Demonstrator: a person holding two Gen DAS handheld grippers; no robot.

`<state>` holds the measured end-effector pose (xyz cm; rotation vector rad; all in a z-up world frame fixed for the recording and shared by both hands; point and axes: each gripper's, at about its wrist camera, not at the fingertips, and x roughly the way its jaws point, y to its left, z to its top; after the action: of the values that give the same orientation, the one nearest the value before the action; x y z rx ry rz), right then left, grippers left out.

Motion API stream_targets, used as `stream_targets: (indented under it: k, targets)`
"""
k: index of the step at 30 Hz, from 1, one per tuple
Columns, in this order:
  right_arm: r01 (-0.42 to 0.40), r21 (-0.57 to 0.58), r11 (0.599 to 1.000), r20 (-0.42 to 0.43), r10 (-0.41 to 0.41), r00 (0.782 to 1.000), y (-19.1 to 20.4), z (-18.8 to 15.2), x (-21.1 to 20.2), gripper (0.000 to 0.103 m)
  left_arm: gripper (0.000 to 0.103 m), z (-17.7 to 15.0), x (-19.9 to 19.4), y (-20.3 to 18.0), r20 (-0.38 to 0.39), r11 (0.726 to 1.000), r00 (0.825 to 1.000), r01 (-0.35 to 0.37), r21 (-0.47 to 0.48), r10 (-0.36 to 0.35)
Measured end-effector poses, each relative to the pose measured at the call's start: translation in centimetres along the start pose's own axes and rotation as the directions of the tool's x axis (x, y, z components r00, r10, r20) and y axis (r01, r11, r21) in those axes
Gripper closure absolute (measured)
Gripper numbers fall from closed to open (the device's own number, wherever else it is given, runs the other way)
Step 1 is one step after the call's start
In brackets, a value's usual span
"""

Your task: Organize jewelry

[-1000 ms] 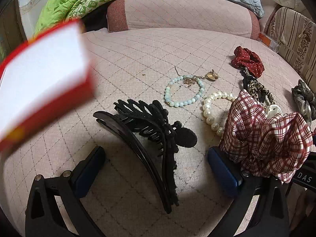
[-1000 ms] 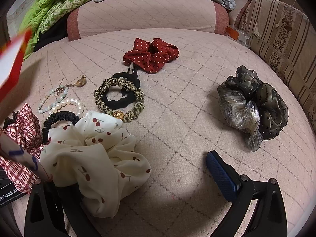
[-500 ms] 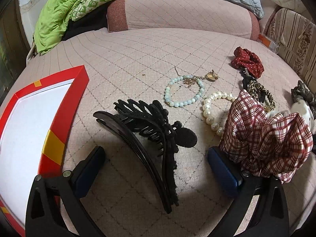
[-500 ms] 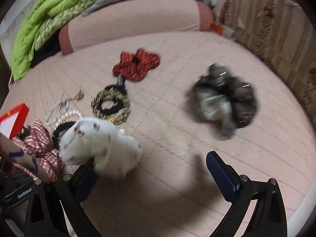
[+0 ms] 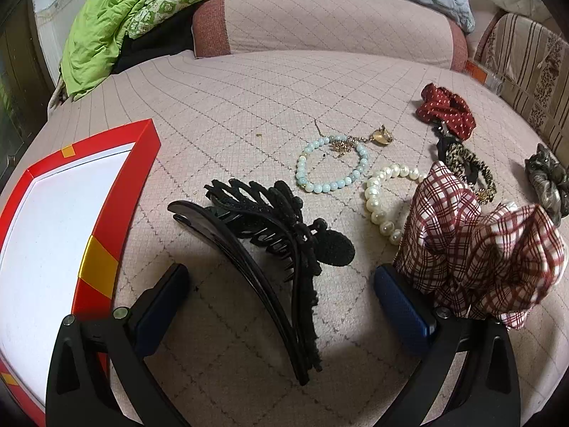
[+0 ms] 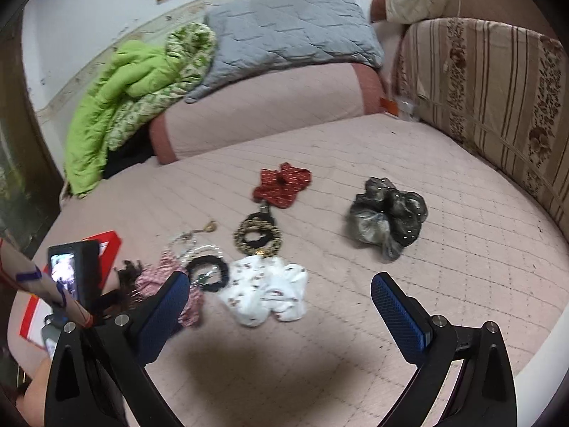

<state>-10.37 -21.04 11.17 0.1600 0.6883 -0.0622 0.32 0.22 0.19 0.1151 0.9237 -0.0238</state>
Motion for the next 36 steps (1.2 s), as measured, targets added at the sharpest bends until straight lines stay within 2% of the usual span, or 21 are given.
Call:
stream_targets:
  k: [2,5,7,9,12,14,15,17,22,36]
  targets:
    - [-0.009,-0.007,1.0,0.013,0.009,1.0,0.2,-0.2,-0.1,0.0,0.0,0.0,-0.3,-0.3,-0.002,1.0,1.0,-0.013,0.009,0.013]
    - [-0.032,0.023,0.999,0.02,0.032,0.999,0.2,-0.1,-0.2,0.0,0.0,-0.3,-0.9,0.1,-0.051,0.997,0.996,0.07,-0.013,-0.07]
    - [-0.047,0.033,0.998,0.03,0.046,0.998,0.4,-0.1,-0.5,0.0,0.0,-0.9,-2.3,0.4,-0.034,0.994,0.994,0.1,-0.036,-0.102]
    - [-0.041,0.017,0.999,0.05,0.04,0.998,1.0,0.0,-1.0,0.0,0.0,-1.4,-4.6,0.7,0.025,0.993,0.994,0.111,-0.05,-0.109]
    - [-0.034,-0.012,0.999,0.073,0.035,0.997,1.6,-0.1,-2.1,0.0,0.0,-1.9,-8.7,0.9,0.125,0.993,0.987,0.109,-0.041,-0.103]
    - [-0.017,-0.034,0.999,0.094,0.02,0.995,1.8,-0.3,-3.0,0.0,0.0,-1.9,-10.9,1.4,0.155,0.993,0.983,0.109,-0.047,-0.1]
    - [-0.009,-0.047,0.999,0.104,0.014,0.995,1.8,-0.5,-3.4,0.0,0.0,-1.2,-11.4,1.3,0.125,0.996,0.989,0.081,-0.031,-0.077]
    - [0.019,-0.07,0.997,0.119,-0.01,0.993,1.9,-0.9,-4.1,0.0,0.0,-1.4,-12.8,1.8,0.161,0.994,0.983,0.095,-0.053,-0.085]
    - [0.016,-0.097,0.995,0.144,-0.002,0.99,1.9,-1.5,-5.3,0.0,0.0,-1.2,-14.4,4.2,0.187,0.983,0.975,0.141,-0.114,-0.119]
    - [-0.005,-0.144,0.99,0.112,0.021,0.993,3.7,-2.1,-4.3,0.0,0.0,-2.0,-16.6,5.8,0.239,0.989,0.969,0.095,-0.113,-0.066]
